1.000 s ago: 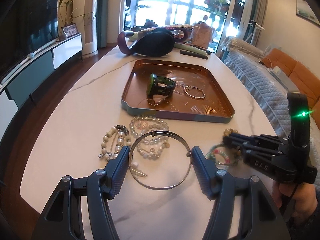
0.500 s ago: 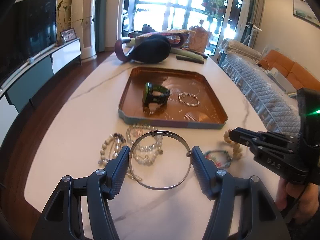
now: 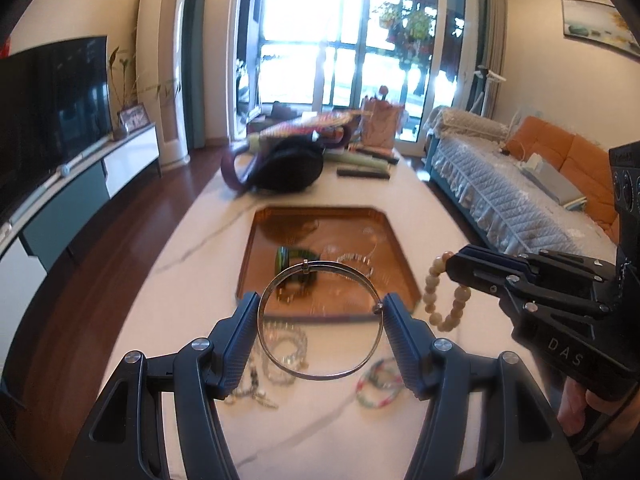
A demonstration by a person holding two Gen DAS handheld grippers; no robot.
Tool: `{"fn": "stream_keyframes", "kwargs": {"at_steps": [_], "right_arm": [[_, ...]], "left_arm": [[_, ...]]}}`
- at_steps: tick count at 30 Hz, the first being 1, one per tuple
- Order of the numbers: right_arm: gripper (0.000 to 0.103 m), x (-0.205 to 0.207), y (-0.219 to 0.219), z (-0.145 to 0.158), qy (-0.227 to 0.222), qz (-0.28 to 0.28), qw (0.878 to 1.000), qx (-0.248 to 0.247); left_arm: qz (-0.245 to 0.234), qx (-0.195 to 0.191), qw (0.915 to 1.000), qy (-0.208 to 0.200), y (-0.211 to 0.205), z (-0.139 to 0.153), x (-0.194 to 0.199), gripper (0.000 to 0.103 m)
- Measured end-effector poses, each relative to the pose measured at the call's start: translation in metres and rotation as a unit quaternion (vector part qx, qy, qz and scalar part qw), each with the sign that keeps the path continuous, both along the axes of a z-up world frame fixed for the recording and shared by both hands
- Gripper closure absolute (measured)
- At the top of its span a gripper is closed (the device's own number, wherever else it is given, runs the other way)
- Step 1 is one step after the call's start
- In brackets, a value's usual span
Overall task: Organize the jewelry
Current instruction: 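Carry the bangle with the left tool while the right tool carries the yellow beads to the tray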
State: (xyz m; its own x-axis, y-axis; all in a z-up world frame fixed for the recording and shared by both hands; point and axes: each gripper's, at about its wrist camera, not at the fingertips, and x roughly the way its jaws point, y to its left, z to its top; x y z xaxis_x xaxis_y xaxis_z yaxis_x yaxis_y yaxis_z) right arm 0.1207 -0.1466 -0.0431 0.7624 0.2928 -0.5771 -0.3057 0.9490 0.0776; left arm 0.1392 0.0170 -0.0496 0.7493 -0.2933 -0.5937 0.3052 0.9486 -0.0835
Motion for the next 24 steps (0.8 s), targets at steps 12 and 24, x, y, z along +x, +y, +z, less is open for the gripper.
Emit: {"fn": "stream_keyframes", "kwargs": {"at_steps": [12,24], "right_arm": [[0.091,0.031,0.004,0.037,-0.03,0.007,1.0,0.0],[0.091,0.086,-0.017,-0.011,0.011,-0.015,0.999,0.026]], "left_arm": [[-0.017,-0.015,0.9991,-0.035,-0.014,0.045,0.033,0.041],[-0.011,-0.024,0.999,0.037,-0.025,-0.015,0.104,0.041]]}}
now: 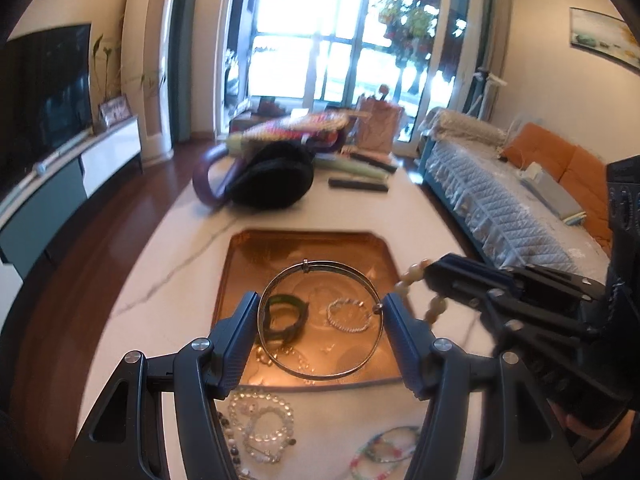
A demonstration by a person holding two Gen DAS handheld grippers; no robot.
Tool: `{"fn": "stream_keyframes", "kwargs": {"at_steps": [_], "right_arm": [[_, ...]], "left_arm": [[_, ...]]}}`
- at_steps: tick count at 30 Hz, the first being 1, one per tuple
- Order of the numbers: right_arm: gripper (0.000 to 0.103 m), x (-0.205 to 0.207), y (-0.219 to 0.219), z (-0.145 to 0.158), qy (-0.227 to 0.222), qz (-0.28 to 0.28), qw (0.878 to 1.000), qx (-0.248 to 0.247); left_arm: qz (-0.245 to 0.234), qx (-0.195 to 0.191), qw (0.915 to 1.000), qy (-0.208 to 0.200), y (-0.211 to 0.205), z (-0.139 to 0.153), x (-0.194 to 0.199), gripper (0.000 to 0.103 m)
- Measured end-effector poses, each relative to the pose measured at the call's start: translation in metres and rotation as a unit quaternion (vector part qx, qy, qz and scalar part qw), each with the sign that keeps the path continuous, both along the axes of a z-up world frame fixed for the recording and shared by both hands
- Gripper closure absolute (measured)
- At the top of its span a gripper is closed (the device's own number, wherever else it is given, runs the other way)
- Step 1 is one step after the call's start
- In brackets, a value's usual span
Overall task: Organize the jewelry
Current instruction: 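Carry the bangle with the left tool while the right tool carries the yellow beads to the tray, then open the left tool to drop the bangle while the right tool drops the yellow beads into the tray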
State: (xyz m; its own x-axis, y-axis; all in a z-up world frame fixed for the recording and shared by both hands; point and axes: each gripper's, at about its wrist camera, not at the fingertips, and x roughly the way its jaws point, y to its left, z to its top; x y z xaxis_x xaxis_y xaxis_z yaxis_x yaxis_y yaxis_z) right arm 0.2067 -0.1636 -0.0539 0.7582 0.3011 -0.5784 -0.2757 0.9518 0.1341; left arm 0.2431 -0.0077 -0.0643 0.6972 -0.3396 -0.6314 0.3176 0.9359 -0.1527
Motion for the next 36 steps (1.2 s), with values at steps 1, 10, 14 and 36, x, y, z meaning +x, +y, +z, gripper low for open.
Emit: {"fn": "stream_keyframes", "kwargs": {"at_steps": [1,10,14,36], "right_arm": [[0.091,0.004,-0.003,-0.007,0.008,-0.002,1.0,0.007],[0.091,0.026,-0.014,-0.066,0.058,-0.011,0.998,0.023],[0.091,0.037,-0.021,-0.093,0.087,-0.014,0.995,0.037],[0.091,0.048,-0.028,-0.129,0.112,-0.047,0.993,0.001]], "left_arm": [[0.0,-0.003,0.9999,0.012,0.0,-0.009,0.005,0.04],[-0.003,0.0,0.9967,0.082,-0.012,-0.077,0.03,0.041],[-0.008,0.013,0.9952,0.097,-0.017,-0.097,0.037,0.04],[0.027,0.039,0.9937,0.101,-0.017,-0.133,0.065,0.041]]}}
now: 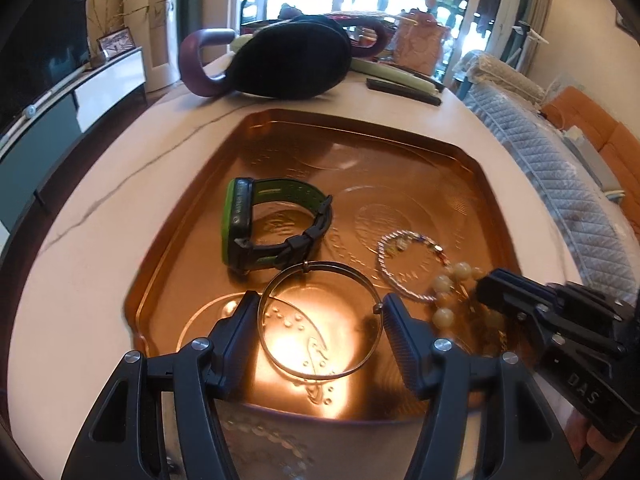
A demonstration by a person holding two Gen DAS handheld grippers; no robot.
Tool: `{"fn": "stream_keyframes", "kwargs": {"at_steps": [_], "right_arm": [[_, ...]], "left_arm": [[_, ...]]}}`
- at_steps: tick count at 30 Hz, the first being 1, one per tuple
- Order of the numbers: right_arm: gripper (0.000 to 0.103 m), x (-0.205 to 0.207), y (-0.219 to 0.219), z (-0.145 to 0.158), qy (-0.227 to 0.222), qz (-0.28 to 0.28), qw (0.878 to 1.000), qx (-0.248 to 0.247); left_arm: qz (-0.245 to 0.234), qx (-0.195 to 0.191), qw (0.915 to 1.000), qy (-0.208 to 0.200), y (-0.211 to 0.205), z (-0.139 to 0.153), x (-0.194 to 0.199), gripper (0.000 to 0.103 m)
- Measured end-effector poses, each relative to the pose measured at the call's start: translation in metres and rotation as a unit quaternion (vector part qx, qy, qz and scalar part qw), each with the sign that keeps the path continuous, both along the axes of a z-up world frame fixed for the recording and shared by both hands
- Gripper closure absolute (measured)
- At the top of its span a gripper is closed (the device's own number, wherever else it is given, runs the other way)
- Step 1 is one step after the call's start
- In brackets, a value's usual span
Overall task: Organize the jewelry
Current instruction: 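Open the left tool to drop the bangle while the right tool drops the yellow beads into the tray, then reach the left tool to the pearl bracelet while the right tool reaches the multicolour bead bracelet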
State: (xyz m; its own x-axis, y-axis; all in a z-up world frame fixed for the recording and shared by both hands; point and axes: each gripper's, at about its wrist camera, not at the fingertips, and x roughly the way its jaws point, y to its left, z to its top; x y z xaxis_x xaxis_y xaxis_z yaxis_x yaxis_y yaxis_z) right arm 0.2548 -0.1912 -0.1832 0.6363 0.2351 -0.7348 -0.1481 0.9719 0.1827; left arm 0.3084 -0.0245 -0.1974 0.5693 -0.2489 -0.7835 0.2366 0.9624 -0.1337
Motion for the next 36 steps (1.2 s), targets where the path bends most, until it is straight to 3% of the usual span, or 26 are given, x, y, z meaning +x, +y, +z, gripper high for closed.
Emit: {"fn": "stream_keyframes", "kwargs": {"at_steps": [7,12,21,26,31,36], "right_arm": [[0.091,-0.001,0.002,0.001,-0.006,-0.001,1.0,-0.014],[0.091,0.003,-0.008,-0.002,0.003,-0.011,1.0,-0.015],[0.09,0.005,-0.013,-0.001,-0.002,-0.014,0.999,-0.037],[0.07,0.0,-0.014,0.003,-0.001,-0.009,1.0,-0.01],[0.046,-0.022,-0.014,0.022,-0.022,-0.015,1.0,0.0],[0.034,-0.054,-0.016,0.034,-0.029,-0.024,0.999,0.005]], "left_arm": [[0.008,0.005,1.0,-0.002,0.005,-0.001,-0.009,0.039],[0.011,-0.026,0.9996,0.006,0.009,0.001,-0.021,0.039],[-0.009,-0.015,0.9998,0.007,-0.003,0.005,-0.03,0.036],[-0.017,-0.003,0.9998,-0.007,-0.006,0.015,-0.042,0.018],[-0.02,0.006,0.9997,-0.016,0.004,0.031,-0.068,0.015],[-0.002,0.0,0.9993,-0.036,0.033,0.044,-0.101,0.015]]}}
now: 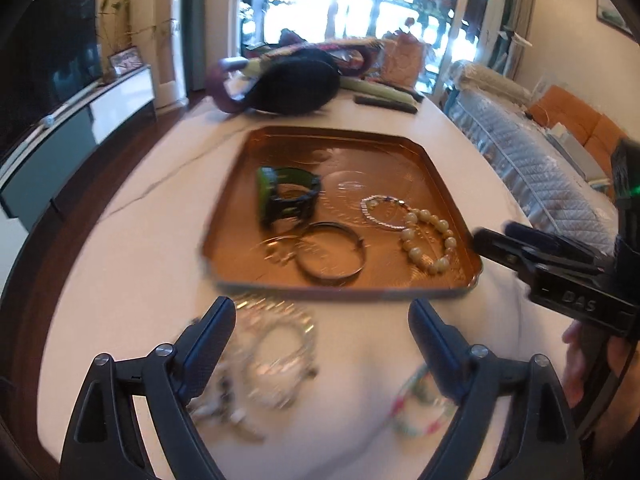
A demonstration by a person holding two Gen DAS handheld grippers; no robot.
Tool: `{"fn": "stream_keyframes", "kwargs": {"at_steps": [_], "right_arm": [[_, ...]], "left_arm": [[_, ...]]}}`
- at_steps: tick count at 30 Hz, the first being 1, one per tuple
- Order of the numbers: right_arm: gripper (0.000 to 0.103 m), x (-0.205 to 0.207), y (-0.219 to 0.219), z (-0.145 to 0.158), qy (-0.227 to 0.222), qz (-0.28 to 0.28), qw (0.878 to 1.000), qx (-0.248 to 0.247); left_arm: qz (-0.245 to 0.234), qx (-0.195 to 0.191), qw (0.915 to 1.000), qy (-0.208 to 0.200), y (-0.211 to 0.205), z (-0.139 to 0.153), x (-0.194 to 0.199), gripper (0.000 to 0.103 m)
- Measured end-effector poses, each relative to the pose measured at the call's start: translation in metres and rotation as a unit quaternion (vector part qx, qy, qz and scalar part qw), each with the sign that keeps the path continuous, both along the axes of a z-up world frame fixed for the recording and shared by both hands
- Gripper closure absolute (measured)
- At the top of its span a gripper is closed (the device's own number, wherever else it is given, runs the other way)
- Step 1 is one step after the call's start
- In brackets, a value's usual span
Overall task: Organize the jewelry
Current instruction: 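Reach the left tool to the pearl bracelet while the right tool reaches the multicolour bead bracelet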
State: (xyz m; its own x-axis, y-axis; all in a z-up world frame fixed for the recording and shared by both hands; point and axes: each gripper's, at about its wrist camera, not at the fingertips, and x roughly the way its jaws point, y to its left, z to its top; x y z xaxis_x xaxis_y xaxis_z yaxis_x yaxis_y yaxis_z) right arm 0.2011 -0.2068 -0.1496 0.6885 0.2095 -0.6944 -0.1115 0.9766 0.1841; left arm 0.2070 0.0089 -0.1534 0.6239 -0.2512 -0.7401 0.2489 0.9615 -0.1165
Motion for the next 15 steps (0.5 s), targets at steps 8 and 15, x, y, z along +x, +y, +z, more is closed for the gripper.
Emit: {"fn": "stream_keyframes", "kwargs": {"at_steps": [8,15], "right_arm": [[0.022,-0.058,-0.014,-0.006,-0.026,0.0,0.999,0.041],[0.023,-0.069,0.004,-0.021,-0.017,0.044,0.999,0.016]], "left_arm": [[0.052,-0.029,0.9981,-0.017,0.056,-0.016,-0.047,0.015],[0.021,0.0,0.9997,-0.014,0.05,-0.035,-0.056,0.035]]}}
